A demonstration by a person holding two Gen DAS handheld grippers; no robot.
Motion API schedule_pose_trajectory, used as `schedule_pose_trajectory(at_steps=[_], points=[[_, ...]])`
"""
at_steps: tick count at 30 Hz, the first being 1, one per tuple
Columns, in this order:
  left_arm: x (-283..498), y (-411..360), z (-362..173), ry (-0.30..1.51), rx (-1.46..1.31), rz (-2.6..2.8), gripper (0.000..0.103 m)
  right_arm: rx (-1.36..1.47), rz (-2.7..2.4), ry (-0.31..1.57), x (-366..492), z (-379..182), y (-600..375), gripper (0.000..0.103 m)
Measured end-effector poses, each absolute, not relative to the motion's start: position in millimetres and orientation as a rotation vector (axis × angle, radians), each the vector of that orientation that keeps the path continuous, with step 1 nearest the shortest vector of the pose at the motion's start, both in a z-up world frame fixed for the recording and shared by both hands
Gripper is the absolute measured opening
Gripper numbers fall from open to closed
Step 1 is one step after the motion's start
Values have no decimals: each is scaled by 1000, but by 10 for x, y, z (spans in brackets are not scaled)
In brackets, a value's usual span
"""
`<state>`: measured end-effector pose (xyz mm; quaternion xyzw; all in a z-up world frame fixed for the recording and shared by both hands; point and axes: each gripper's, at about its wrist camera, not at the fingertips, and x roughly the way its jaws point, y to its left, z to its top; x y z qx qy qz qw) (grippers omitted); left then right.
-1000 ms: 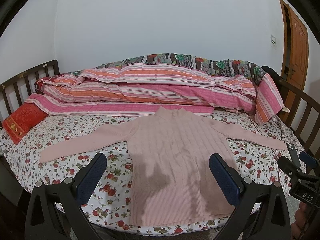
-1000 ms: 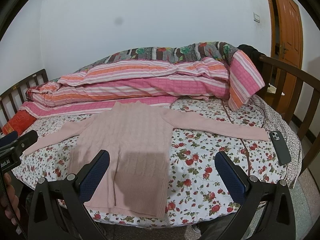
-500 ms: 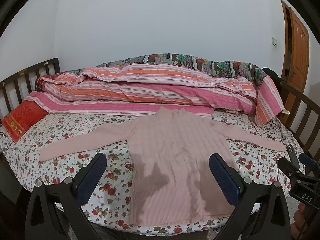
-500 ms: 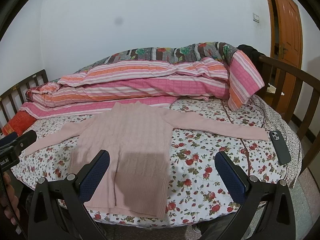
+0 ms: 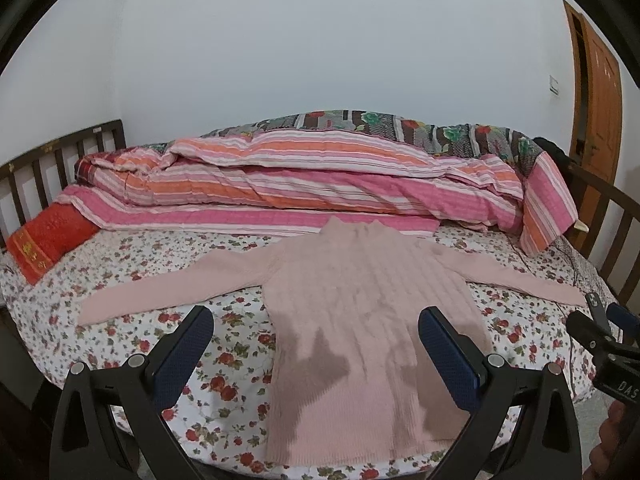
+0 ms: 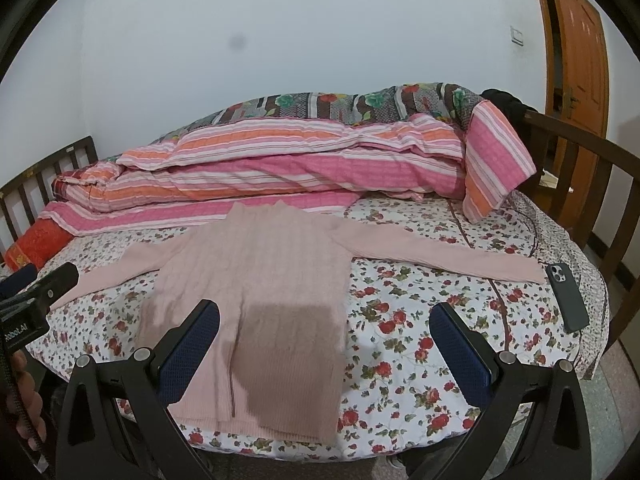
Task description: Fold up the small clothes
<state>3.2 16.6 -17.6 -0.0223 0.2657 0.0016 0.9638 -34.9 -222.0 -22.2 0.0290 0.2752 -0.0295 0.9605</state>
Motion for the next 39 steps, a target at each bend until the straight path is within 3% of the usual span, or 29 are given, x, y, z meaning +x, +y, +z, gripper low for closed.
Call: schedule_pose_trajectory(at_steps=[16,19,23,30,36,39], points=[[822,987,-1161,685,-218,69,102,58,4,668,442,-1029,-2135,103],[930,1322,-1307,689,-301,102,99,40,52,746,675,-1186,-2034,94],[1052,1933,-1487,694,-391,203,97,-6,82,780,868,-1352,-1857,92],[1125,3190,-1853,707,-667,389,67,-6,94,807,1236,-1507,-1690,89],[1245,3632,-1956,668,-717,460,63,13,98,781,1487,-1503,-1669,89],[1379,3783,-1986,670,-715,537,45,23,93,783,1613,-1499,-1701,89]])
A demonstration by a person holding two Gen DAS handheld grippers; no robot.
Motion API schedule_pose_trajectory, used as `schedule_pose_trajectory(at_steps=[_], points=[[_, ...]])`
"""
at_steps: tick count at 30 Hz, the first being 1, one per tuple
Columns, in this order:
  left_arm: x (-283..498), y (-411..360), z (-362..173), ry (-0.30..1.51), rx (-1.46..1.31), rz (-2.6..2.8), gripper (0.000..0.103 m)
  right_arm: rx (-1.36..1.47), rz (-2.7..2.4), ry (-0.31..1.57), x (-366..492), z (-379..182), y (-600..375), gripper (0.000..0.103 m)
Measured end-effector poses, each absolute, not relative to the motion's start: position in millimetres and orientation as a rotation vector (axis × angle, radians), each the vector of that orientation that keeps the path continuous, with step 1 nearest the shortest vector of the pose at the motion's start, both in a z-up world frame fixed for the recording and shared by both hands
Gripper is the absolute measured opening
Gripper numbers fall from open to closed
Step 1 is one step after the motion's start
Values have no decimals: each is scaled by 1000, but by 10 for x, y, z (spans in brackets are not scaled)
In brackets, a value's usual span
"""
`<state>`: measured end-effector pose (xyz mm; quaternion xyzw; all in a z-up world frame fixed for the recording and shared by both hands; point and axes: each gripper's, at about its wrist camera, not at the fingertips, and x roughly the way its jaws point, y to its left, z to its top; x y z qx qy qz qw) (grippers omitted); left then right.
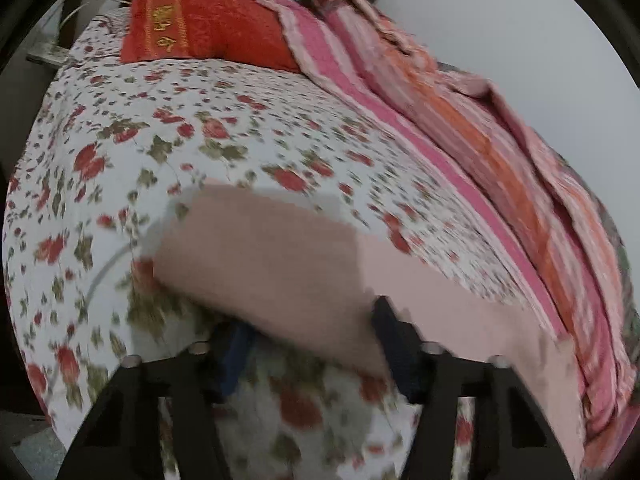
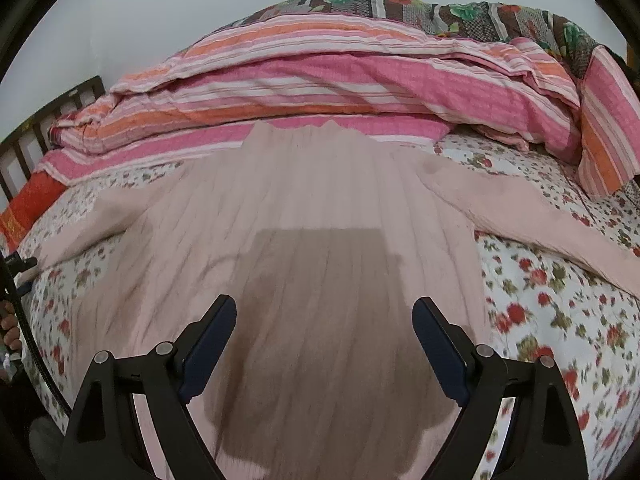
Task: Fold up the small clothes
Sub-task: 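Grasp the sweater sleeve cuff with the left gripper and lift it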
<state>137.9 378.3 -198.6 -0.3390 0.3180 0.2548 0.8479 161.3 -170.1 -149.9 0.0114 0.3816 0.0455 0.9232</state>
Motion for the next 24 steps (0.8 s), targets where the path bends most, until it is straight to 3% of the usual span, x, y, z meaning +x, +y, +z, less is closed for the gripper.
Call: schedule_pose_trajectory(at_steps=[1,3,10,14,24], points=[[1427,3799,-1976,672,-700,555,22,22,89,786,1659,-1499,-1716,89],[1521,3746,-1860,687,-590,609,6,18,81,784,1728,-1495,-1756,89],[1848,3046,-1138,592,-349,548,6,13,63,770,1847,-1418,-1976,89],[2123,2250,-796,564,-226,440,6,49,64,751,1815,-1385,-2219,89],[2715,334,-540,576,-74,141,6,184,-12,748,1717,-1453,-2966,89]])
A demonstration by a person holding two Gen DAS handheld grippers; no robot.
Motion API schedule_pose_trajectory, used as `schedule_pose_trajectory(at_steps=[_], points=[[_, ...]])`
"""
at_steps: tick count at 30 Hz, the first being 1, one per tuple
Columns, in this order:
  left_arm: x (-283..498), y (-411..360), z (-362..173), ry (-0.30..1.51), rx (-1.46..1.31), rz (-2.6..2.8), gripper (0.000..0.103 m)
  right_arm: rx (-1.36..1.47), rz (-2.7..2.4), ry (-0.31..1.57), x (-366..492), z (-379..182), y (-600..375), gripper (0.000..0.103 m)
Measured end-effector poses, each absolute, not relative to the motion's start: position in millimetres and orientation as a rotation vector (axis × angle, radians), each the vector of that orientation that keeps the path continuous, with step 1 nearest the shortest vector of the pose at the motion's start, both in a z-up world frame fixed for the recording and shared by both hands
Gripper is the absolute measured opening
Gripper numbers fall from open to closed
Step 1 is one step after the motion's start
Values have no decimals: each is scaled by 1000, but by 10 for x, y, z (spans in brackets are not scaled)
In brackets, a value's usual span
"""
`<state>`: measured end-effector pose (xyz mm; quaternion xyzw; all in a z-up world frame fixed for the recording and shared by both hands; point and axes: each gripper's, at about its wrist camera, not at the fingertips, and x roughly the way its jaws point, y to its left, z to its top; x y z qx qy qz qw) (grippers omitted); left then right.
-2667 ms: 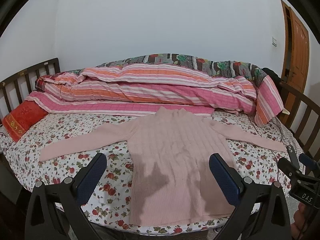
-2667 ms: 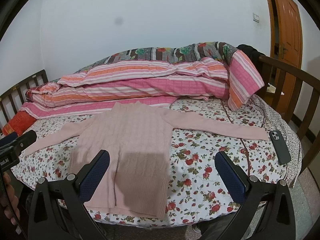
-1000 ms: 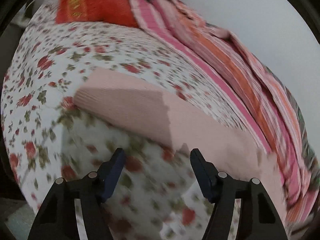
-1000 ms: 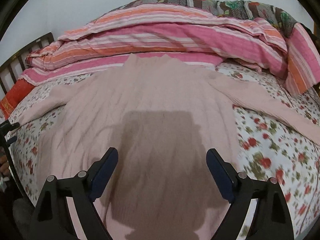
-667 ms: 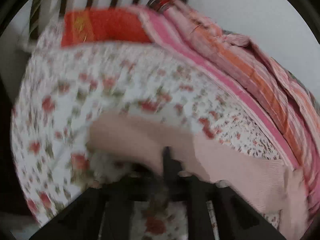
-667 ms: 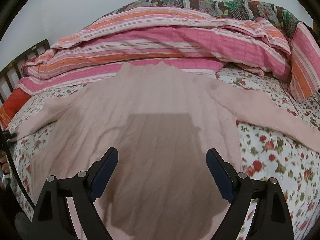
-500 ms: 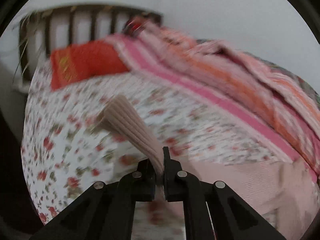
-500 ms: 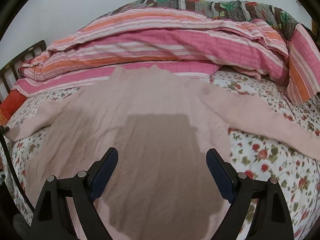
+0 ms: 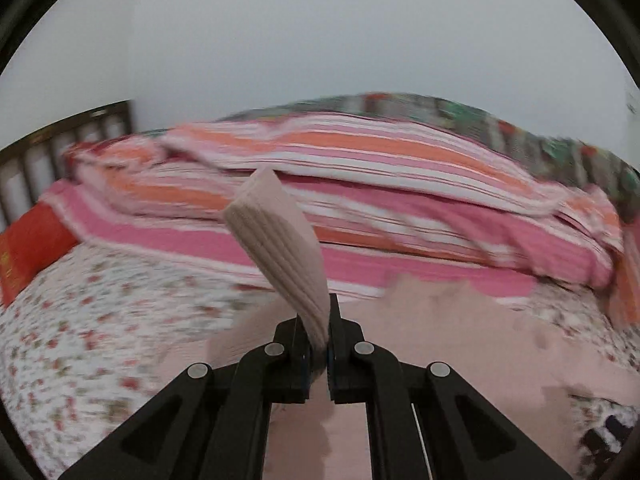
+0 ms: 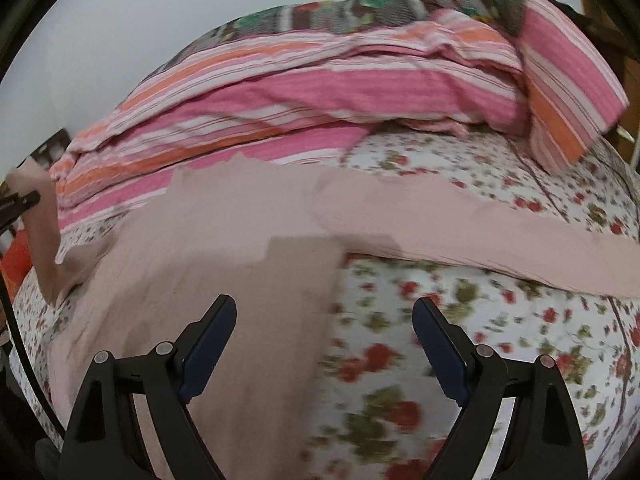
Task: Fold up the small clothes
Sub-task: 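Grasp the sweater sleeve cuff with the left gripper and lift it, then lay the sleeve across the sweater body and open the left gripper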
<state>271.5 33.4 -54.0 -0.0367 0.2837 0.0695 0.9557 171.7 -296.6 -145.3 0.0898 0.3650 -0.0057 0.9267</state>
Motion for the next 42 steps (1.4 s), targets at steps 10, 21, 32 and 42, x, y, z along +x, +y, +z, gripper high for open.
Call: schedule_pose_trajectory(at_steps=[10,21,32,42], points=[[2930,-1498,-1058,703,-1,-147,6,346,-44,747,1604,-1535,-3571,89],[2795,-1845,-1451,859,-33,-420,34,384,-34,731,1522,-1486,-3664,89],[2559,-375,-1280,714,3,-122,70,283,54,738,1710,-1540,-3083,63],[3002,1055,-1746,881,-333,-138,64,111,35,778,2255,-1446,-2660,50]])
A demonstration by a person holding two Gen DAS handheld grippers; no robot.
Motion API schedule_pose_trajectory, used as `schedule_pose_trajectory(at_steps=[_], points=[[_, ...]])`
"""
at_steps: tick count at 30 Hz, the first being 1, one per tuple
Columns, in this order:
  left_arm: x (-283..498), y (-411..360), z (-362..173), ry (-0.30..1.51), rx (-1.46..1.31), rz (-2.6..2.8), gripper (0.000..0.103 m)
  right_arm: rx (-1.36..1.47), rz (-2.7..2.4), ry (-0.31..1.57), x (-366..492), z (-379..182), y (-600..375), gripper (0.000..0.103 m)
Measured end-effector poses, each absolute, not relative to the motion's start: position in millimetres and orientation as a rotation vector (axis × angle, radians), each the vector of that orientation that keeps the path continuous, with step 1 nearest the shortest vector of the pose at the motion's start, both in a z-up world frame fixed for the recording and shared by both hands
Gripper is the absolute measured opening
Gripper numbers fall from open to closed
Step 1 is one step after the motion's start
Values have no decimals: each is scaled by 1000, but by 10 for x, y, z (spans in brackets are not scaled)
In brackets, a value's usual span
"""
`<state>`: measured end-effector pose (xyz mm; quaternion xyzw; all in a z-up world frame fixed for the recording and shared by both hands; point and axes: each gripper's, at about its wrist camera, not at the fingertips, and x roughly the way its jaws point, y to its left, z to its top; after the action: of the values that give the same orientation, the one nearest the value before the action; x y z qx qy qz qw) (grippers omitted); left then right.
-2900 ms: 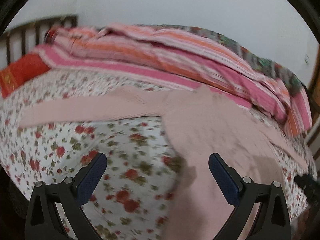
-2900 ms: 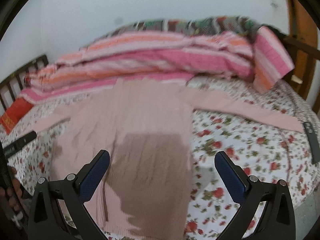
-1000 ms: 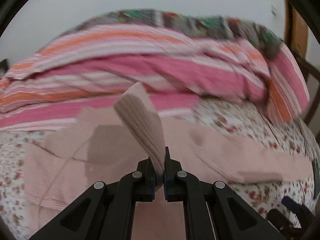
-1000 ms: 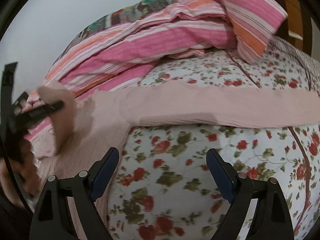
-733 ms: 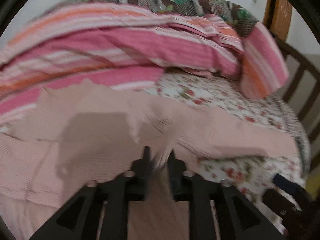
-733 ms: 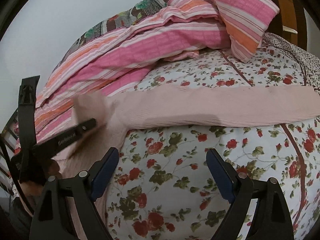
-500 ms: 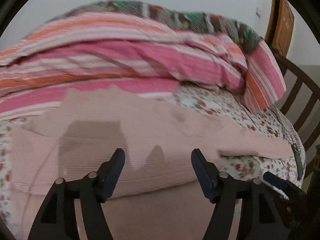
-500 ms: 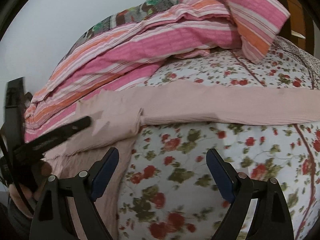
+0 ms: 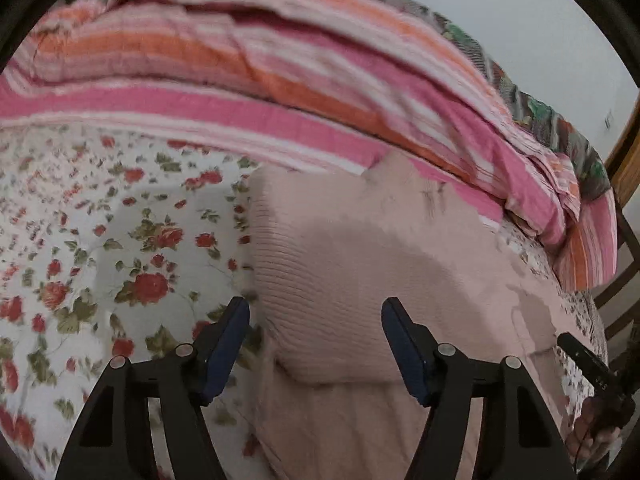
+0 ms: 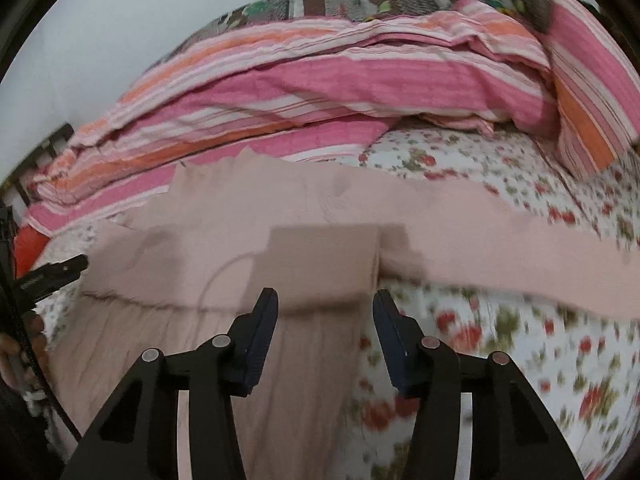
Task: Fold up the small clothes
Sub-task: 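Lay the sleeve across the sweater body and open the left gripper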
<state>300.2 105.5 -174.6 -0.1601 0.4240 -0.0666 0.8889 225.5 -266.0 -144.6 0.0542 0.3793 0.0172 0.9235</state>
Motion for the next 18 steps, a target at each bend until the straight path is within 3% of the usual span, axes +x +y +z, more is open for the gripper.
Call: schedule_pose_trajectory(at_steps=[3,4,5,12,17,18], points=[[3128,1022,-1890,912,-329,-140,51,100,-3,776,2373,-1477,-2688,50],[3136,1007,-1901,910,-323,-138,29,114,-7,775,2390,-1507,-2715,50],[3136,995,-1901,900,-295,-136,15,131,-4,778,2401,-1539,-2747,50],[3033,1219,-1857,844,-321,-102,14,193,13,786,2416,-1588,-2850,51],[2829,1078,-1652,738,-192,-63,26,109,30,806,2507,-1641,-2699,51],[2802,1078,-1607,715,-185,-75,35,91,38,815,2523,-1672,-2672,50]])
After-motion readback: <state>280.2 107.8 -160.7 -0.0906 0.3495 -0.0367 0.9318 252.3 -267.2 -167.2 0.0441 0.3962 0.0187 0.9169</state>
